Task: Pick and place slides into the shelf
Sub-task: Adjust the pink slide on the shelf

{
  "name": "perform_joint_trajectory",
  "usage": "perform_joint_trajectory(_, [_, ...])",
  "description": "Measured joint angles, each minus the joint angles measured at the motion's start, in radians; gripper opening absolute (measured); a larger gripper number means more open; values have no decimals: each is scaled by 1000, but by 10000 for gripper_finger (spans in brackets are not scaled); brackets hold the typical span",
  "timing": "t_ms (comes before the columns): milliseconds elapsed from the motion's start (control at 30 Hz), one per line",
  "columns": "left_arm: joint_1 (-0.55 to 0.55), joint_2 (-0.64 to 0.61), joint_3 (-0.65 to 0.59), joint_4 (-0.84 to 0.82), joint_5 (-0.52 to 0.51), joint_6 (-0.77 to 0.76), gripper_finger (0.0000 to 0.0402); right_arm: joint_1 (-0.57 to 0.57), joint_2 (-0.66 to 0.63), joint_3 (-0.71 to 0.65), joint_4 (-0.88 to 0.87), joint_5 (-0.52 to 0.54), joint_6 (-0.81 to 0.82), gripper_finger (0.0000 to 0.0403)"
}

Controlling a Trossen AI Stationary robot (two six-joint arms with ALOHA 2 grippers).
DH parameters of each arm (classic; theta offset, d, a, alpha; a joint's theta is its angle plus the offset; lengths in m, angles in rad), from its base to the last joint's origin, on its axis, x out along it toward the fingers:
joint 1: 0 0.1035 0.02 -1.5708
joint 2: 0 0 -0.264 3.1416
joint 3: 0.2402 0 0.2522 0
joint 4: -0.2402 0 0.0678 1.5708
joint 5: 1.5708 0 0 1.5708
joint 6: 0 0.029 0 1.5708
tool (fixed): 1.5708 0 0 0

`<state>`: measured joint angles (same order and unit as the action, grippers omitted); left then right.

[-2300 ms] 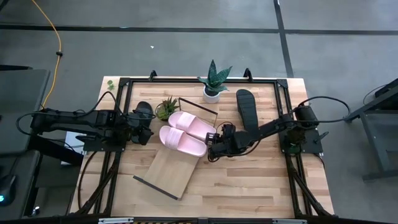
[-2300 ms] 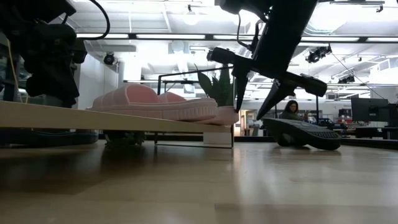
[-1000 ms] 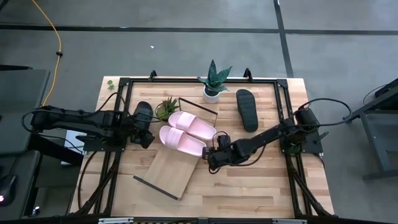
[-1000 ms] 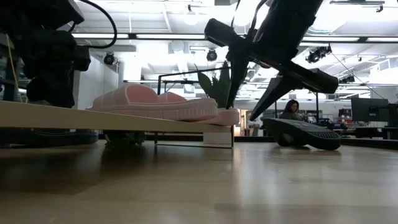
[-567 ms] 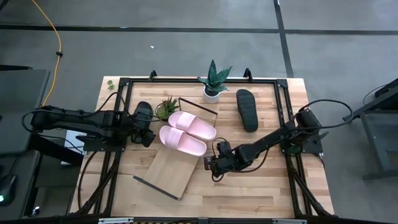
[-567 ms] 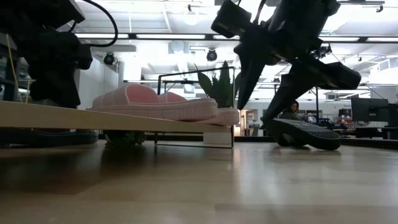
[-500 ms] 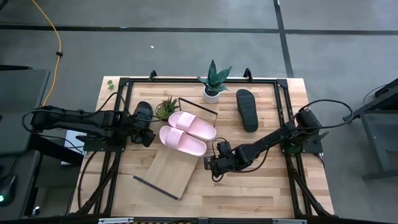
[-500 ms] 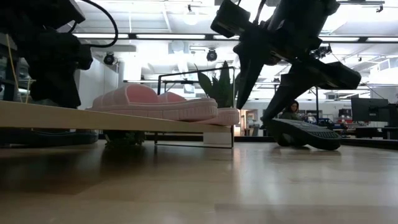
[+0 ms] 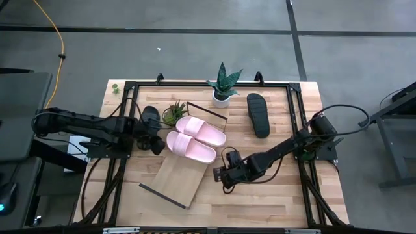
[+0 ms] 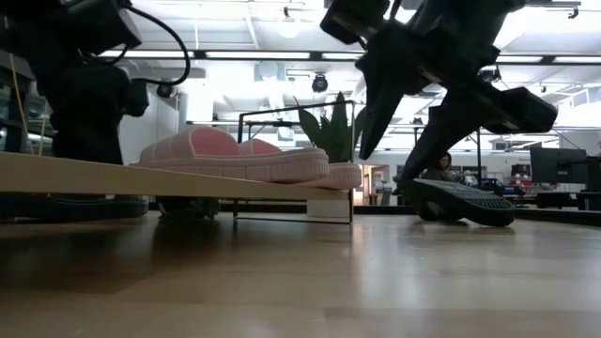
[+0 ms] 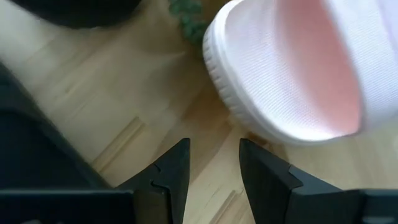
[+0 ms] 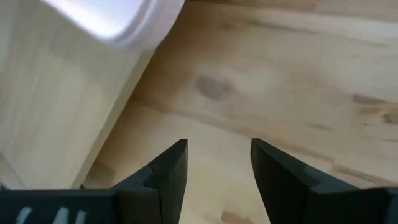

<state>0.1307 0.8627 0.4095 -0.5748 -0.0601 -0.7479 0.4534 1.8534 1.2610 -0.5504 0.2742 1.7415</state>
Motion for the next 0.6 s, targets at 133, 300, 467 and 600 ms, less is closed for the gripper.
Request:
perform_joint_trajectory(133, [0, 0, 0, 34, -1, -9, 126, 20, 0, 0, 13, -25, -67, 167])
perform_joint_trajectory(300, [0, 0, 0, 41, -1, -16, 127, 37, 0, 0, 49, -64, -166, 167])
perform_joint_trajectory(467, [0, 0, 0, 53, -9, -20, 127, 39, 0, 0, 47, -74, -180, 167])
perform_joint_trajectory(600, [0, 0, 0, 54, -18, -33, 127, 39, 0, 0, 47, -73, -180, 167])
